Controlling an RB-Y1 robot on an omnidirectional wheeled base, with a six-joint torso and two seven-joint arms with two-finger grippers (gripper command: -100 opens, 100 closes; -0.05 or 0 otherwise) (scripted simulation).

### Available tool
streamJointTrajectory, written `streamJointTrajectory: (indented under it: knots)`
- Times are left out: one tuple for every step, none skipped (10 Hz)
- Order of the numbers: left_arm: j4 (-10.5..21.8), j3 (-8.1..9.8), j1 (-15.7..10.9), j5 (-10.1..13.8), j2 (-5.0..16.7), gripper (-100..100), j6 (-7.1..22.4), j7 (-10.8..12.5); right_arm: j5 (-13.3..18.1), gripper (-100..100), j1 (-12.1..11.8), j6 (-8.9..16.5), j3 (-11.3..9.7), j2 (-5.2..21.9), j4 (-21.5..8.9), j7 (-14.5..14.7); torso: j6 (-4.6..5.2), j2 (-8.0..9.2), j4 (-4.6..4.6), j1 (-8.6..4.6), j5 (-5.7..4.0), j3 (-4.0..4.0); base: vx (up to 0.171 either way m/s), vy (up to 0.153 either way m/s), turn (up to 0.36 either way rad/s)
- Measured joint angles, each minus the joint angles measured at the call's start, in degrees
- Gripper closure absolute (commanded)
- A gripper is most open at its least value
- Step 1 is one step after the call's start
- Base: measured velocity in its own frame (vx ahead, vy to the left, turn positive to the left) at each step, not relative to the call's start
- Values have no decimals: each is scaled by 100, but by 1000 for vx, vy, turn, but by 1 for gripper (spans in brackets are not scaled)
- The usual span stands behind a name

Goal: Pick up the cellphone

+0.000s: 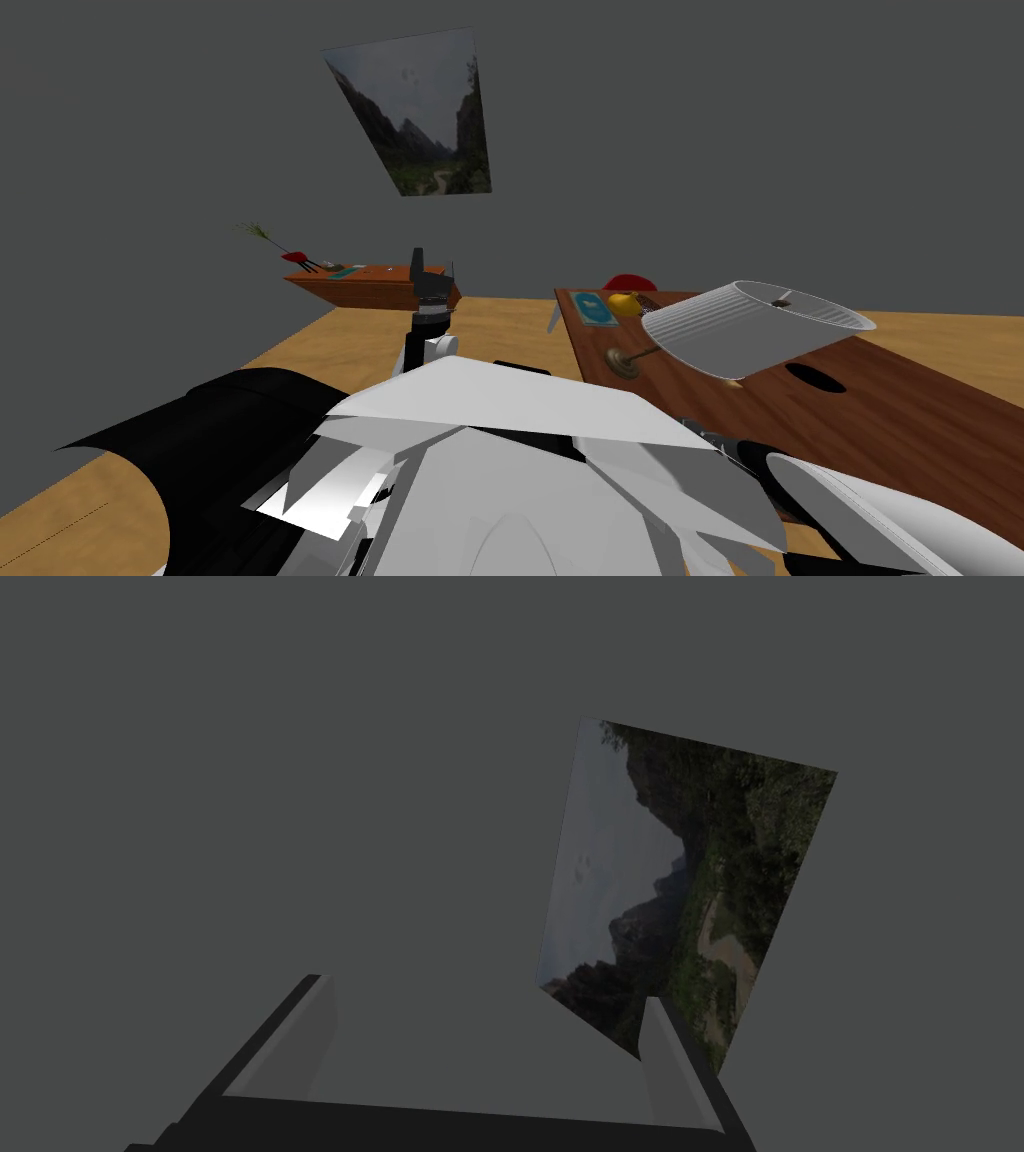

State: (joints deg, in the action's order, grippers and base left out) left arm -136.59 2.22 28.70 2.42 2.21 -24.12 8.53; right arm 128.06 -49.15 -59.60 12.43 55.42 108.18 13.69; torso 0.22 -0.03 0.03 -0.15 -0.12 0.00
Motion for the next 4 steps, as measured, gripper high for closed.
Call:
streamJointTrajectory:
  knots:
    - [0,0,0,0,0,0,0,0,-20,100,-31,-51,53,26,91,-24,4,3,1,3,3,2,-9,4,-90]
    - [0,0,0,0,0,0,0,0,-65,100,-74,-147,139,74,216,-61,4,7,3,7,5,5,-9,6,-46]
    - [0,0,0,0,0,0,0,0,-114,100,-85,-253,211,129,311,-96,0,6,4,8,4,5,0,0,0]
    - [0,0,0,0,0,0,0,0,-120,0,-84,-277,221,135,322,-104,1,5,3,4,0,4,0,0,0]
